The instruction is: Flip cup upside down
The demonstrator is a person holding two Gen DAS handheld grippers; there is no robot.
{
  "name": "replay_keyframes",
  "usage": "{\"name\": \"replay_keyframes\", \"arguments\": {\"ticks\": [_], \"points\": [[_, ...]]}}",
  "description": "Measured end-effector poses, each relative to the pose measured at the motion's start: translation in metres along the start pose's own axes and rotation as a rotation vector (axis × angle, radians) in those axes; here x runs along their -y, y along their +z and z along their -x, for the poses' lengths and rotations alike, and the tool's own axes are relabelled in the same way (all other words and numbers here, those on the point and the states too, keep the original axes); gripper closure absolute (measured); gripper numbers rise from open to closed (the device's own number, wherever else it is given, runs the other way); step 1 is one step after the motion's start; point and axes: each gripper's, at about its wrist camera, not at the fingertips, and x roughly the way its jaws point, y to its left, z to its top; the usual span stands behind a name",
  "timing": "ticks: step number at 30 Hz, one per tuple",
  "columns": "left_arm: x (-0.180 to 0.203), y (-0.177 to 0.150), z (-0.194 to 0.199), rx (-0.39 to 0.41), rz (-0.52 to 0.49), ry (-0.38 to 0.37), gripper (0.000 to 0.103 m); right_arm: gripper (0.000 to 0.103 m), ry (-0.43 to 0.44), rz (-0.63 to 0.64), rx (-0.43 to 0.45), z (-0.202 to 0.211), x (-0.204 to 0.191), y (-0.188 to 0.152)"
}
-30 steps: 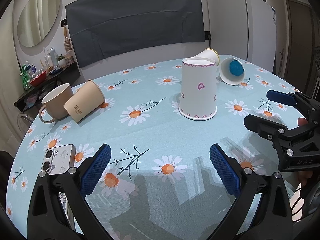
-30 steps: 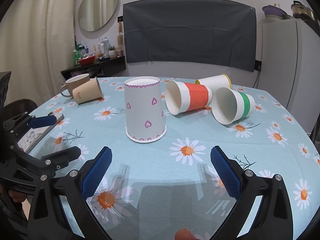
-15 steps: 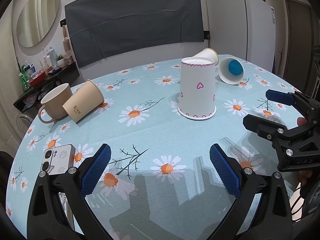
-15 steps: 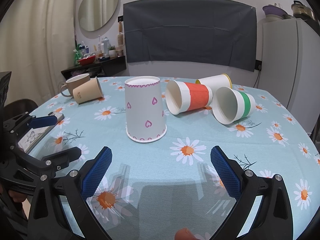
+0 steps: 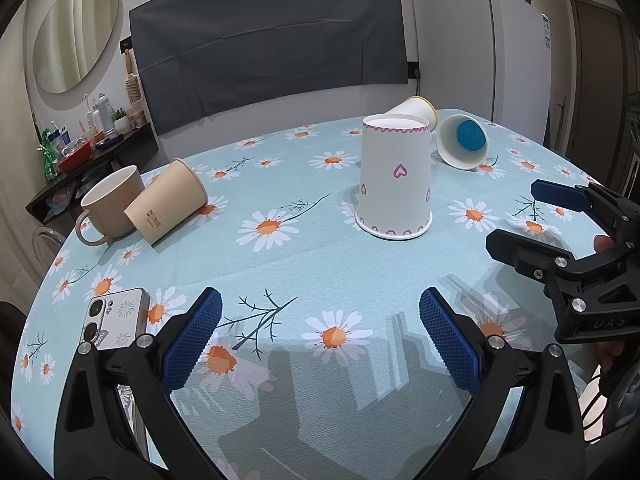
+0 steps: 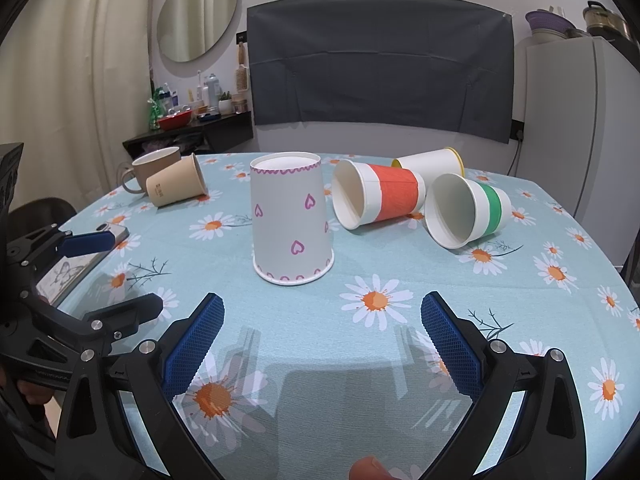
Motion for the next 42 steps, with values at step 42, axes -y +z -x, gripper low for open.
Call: {"name": "replay_keyframes", "arguments": {"ticks": [42], "points": [[-0.0050,-0.0001,-0.0001,-0.012,0.028,-0.004,0.006,0.008,0.002,-0.001,-0.004,-0.0005,-0.0011,-0.0008]]}}
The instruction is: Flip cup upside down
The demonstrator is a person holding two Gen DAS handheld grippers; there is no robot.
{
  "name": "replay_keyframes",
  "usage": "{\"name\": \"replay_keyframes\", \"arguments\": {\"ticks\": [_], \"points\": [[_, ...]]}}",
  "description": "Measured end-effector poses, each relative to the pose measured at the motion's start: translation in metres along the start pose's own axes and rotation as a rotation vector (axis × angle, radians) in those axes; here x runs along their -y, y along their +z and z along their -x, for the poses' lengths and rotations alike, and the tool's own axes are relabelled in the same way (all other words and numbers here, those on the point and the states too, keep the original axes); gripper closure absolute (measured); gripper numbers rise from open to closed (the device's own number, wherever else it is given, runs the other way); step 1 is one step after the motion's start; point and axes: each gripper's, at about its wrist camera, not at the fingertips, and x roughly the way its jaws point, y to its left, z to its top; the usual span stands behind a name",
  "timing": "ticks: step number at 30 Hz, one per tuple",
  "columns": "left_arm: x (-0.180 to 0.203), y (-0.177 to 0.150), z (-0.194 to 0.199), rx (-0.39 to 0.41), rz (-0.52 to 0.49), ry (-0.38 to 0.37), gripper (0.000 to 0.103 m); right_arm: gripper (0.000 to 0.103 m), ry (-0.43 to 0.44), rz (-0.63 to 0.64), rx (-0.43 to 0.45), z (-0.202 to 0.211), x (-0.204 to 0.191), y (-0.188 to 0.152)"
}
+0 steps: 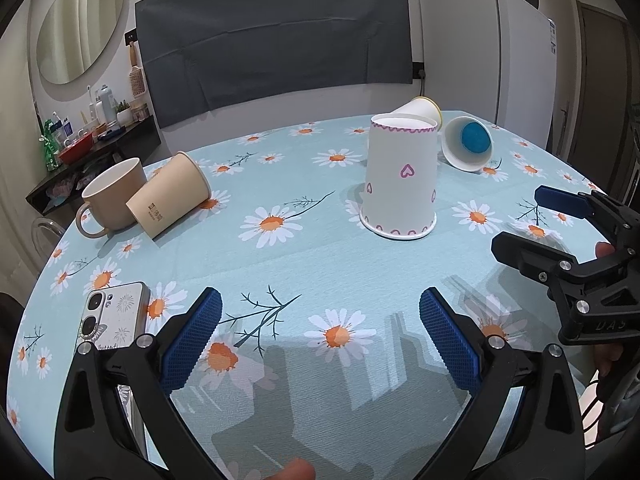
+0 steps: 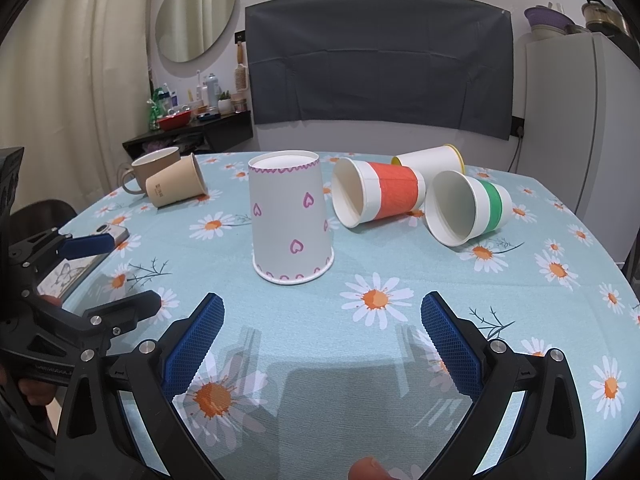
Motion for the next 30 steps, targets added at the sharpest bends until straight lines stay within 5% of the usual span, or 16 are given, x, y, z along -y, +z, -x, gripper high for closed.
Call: {"name": "replay_keyframes", "arguments": {"ticks": [30], "points": [[-0.0069,0.0002,-0.0006,-0.003,0.045,-0.027,0.006,0.008,0.010,-0.022,0.004,0.0032,0.0023,-0.0018]]}}
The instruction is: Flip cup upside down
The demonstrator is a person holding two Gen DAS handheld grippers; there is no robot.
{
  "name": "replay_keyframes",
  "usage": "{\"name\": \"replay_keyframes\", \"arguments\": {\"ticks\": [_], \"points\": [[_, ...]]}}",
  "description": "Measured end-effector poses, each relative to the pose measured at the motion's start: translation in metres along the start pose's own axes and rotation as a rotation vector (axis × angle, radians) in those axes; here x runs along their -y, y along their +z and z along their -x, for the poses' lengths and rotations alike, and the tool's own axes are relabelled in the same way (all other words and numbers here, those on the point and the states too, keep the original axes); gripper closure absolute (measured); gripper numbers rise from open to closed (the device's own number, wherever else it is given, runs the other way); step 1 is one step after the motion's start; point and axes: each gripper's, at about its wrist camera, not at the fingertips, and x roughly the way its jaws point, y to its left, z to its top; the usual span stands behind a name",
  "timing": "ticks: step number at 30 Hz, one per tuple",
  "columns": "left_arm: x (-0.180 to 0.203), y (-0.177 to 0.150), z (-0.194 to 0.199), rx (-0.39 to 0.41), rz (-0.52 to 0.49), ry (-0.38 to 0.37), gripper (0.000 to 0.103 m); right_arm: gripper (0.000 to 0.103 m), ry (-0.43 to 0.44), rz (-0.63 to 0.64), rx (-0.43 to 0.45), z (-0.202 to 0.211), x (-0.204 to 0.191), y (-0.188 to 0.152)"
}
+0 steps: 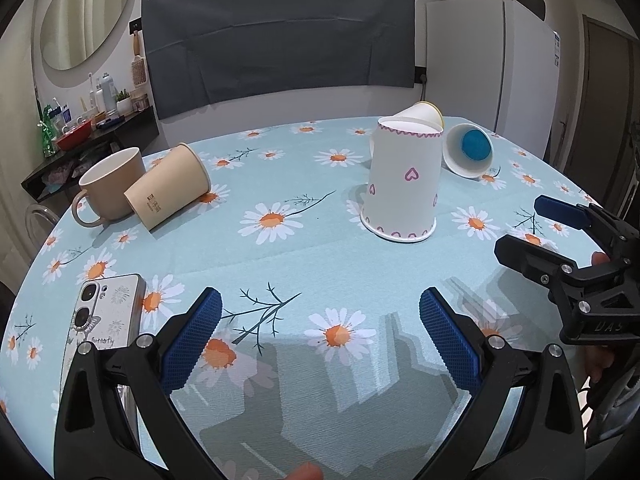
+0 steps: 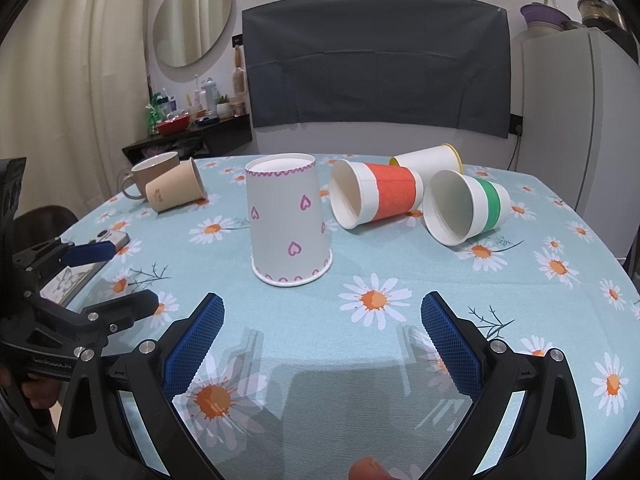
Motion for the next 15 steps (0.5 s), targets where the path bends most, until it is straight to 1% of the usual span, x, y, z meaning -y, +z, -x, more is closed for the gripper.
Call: {"name": "replay_keyframes", "arguments": {"ticks": [9,12,15], "points": [[0.0027,0.0002,0.0005,0.004,-0.017,0.013,0.006,0.008,0.003,0.000,-0.005,-0.0007,0.0006,0.0004],[0.0025,-0.0004,0.0028,0.019,-0.014,0.024,0.006,0.008,0.006,0.000,-0.007,-0.0015,0.0004,0.0007],[0.0030,-0.0005,0.0042,0.025,-0.019,0.019,0.006,0.008,0.009,0.000,-0.011,-0.0021,0.0003,0.0006]]}}
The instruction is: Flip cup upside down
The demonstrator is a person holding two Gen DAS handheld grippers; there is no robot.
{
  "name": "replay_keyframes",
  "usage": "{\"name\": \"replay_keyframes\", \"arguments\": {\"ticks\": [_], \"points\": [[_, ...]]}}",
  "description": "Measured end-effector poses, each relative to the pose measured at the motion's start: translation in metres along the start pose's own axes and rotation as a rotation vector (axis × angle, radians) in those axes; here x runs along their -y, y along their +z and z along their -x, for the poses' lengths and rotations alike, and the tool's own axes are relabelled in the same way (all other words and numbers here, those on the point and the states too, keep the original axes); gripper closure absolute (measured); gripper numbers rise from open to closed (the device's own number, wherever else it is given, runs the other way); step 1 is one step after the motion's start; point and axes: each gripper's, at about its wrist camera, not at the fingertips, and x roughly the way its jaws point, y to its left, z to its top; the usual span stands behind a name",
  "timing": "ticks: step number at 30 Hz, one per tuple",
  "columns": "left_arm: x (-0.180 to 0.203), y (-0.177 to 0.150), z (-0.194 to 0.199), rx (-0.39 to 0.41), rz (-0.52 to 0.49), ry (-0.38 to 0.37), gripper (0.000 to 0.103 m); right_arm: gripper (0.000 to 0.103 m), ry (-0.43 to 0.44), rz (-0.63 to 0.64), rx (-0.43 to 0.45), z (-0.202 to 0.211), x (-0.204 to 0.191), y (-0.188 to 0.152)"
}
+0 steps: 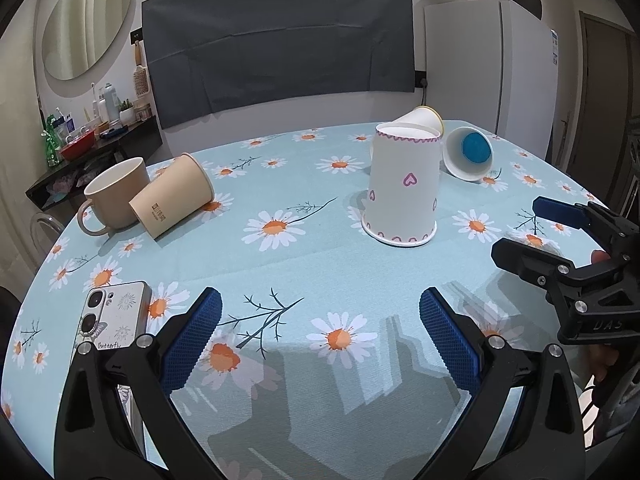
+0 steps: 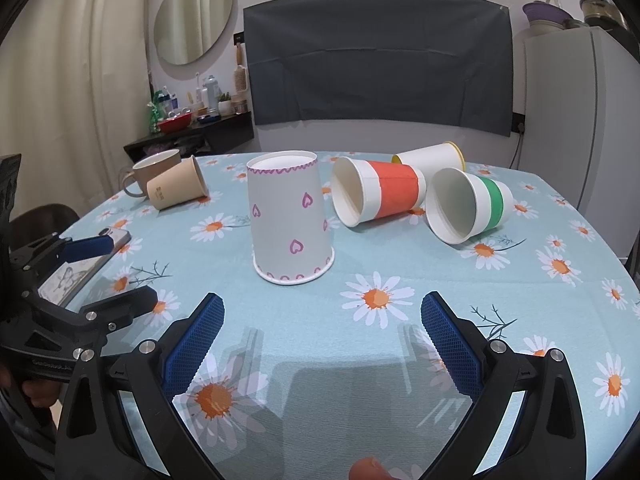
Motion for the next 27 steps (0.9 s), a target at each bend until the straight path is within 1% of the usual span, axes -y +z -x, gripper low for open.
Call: {"name": "replay_keyframes", "arguments": {"ticks": [4,7,10,13,14,17,18,20,21,24,27], "points": [[0.001,0.001,0.000,0.004,-0.007,0.009,0.006,0.008,0.003,-0.001,-0.001,0.000,0.000,0.000],[0.002,0.000,0.002,0.010,-0.018,-0.015,0.006,0.008,0.006,0.000,-0.003,-0.001,0.000,0.001],[0.001,0.001,0.005,0.035,-0.013,-0.018,0.006,0.008,0.009,-0.002,-0.003,-0.001,0.001,0.001],[-0.005,0.002,0.009,0.053,0.021,-0.035,0.006,0.008,0.012,-0.003,-0.001,-0.001,0.001,0.001],[-0.009,0.002,0.009,0.051,0.043,-0.031,0.006,0.008,0.014,-0.003,0.000,-0.001,0.001,0.001],[-0.018,0.001,0.015,0.104,0.101,0.001,0.006,0.008,0.012,-0.001,0.003,0.000,0.001,0.000],[-0.020,0.000,0.017,0.117,0.109,-0.010,0.006,0.008,0.011,0.000,0.004,0.000,0.001,0.001],[-0.021,0.000,0.017,0.114,0.115,-0.045,0.006,0.008,0.006,0.000,0.004,0.000,0.001,0.001],[-0.020,0.000,0.017,0.114,0.116,-0.046,0.006,0.008,0.005,0.000,0.005,0.000,0.001,0.001],[-0.019,0.000,0.016,0.126,0.115,0.012,0.006,0.008,0.001,-0.001,0.008,0.000,0.001,0.001],[-0.020,-0.001,0.014,0.118,0.115,0.015,0.006,0.008,-0.002,-0.001,0.012,0.001,0.002,0.001]]}}
